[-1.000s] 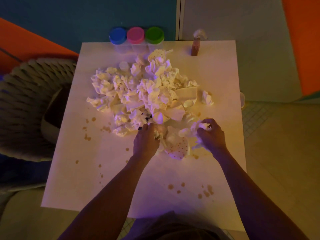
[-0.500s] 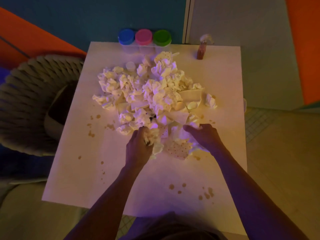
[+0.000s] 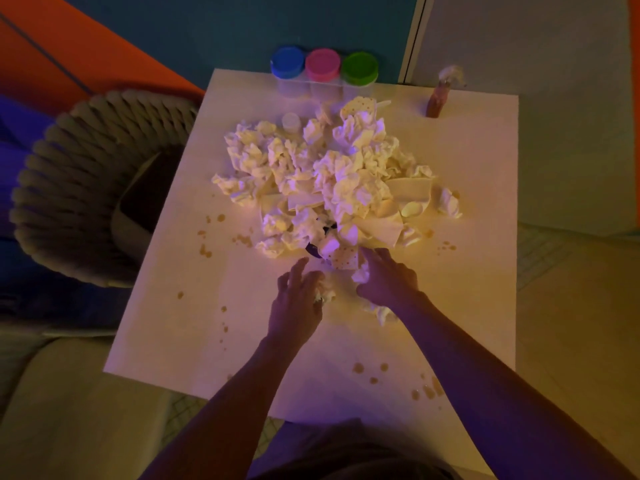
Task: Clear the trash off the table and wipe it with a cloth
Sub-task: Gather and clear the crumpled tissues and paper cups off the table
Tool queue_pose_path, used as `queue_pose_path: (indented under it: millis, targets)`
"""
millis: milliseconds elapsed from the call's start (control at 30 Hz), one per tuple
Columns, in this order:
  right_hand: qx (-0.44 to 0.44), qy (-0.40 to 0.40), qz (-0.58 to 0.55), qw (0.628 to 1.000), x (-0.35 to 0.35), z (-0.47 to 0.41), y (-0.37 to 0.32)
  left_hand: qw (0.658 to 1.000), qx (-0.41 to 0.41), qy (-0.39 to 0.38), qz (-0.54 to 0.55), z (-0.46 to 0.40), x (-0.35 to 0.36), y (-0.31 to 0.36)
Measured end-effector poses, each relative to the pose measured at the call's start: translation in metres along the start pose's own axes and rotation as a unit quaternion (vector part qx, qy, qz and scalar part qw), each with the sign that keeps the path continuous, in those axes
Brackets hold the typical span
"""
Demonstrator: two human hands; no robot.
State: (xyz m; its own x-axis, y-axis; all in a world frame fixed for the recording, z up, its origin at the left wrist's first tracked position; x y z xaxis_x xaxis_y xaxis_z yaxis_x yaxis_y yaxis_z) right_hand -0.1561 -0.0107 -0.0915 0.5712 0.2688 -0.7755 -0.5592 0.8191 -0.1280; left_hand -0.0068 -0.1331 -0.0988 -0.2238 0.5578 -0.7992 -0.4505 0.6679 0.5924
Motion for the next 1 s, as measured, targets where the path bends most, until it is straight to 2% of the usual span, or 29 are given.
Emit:
queue_pose_path:
  millis: [167,400,700,867,1000]
  targets:
    - [0.011,0.060,0.041,0.997,0.014,-0.002,-0.002,0.997,0.000,-0.042,-0.060,0.008,0.017,-0.008]
    - [0.013,0.074,0.063,0.995,0.015,-0.003,-0.002,0.991,-0.030,-0.113,-0.066,-0.011,0.008,-0.005]
    - [0.051,0.077,-0.074,0.993,-0.001,0.011,-0.005,0.992,-0.117,-0.007,0.054,0.000,-0.021,-0.006]
    - [0.091,0.087,-0.144,0.982,-0.007,0.024,0.000,0.971,-0.190,0.065,0.129,0.012,-0.042,-0.006]
    - [0.078,0.093,-0.177,0.977,-0.011,0.037,-0.003,0.960,-0.208,0.111,0.150,0.020,-0.060,-0.005]
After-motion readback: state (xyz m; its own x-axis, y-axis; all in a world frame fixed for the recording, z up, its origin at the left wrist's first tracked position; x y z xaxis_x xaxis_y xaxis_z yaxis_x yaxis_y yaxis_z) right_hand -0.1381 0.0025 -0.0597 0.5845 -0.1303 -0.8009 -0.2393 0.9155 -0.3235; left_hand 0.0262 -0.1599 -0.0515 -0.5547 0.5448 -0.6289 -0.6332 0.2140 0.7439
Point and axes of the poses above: each hand's wrist, its own z-axis away from the middle knuckle, its own x-axis out of the palm, y = z × x, the point moved 5 cm from there along -z, towards the middle knuckle, and after that the axes turned 14 degrees about z, right-handed, at the moved point
